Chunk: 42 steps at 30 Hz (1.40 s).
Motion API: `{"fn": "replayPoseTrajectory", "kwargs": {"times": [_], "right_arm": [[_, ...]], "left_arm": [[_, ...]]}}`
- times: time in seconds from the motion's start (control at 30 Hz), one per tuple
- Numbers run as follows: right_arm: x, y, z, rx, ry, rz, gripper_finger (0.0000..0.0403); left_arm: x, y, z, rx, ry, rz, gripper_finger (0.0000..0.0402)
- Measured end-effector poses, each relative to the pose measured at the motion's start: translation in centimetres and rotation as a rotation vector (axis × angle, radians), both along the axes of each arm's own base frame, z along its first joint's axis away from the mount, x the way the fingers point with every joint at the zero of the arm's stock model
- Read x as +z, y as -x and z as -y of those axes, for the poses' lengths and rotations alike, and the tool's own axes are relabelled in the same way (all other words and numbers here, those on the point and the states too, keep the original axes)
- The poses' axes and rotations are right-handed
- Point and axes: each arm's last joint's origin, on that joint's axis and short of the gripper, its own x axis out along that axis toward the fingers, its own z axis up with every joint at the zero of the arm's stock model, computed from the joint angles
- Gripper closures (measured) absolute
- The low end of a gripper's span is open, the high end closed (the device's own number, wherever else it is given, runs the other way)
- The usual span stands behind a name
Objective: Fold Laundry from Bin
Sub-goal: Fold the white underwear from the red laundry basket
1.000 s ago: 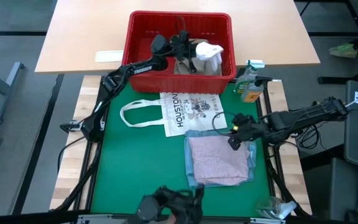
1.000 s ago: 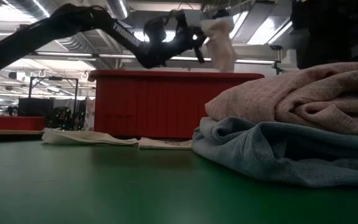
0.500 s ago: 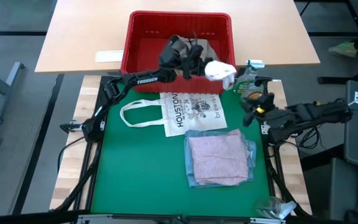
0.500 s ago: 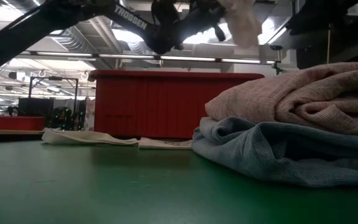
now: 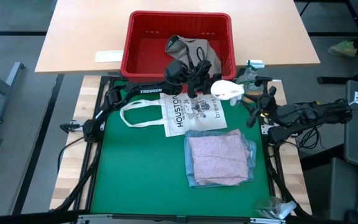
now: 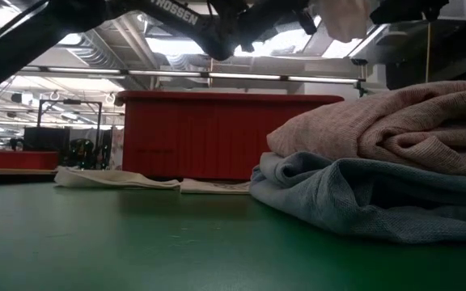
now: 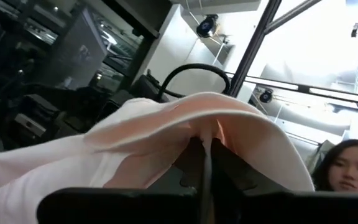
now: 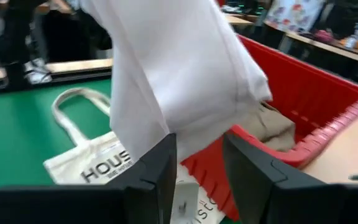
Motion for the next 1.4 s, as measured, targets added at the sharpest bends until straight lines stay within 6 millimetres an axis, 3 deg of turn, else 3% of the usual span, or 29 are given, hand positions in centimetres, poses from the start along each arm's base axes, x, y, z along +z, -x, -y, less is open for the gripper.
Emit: {"fn": "replayPoseTrajectory", "kwargs": {"times": [0.33, 0.77, 1.4], "right_arm": [[-0.4, -1.2, -0.4, 0.010, 0.029, -0.053, 0.0272], [-0.7, -1.9, -0.8, 0.119, -0.011, -0.084, 0.0272], [-0.4, -2.5, -0.7, 0.023, 0.011, -0.029, 0.0278]], "left_arm": [[0.0, -0.4, 1.4, -0.028, -0.006, 0.003, 0.0388], [-0.2, -0.6, 1.4, -0.035, -0.004, -0.024, 0.0392], [-0.3, -0.7, 1.9, -0.060, -0.014, -0.029, 0.0393]]}}
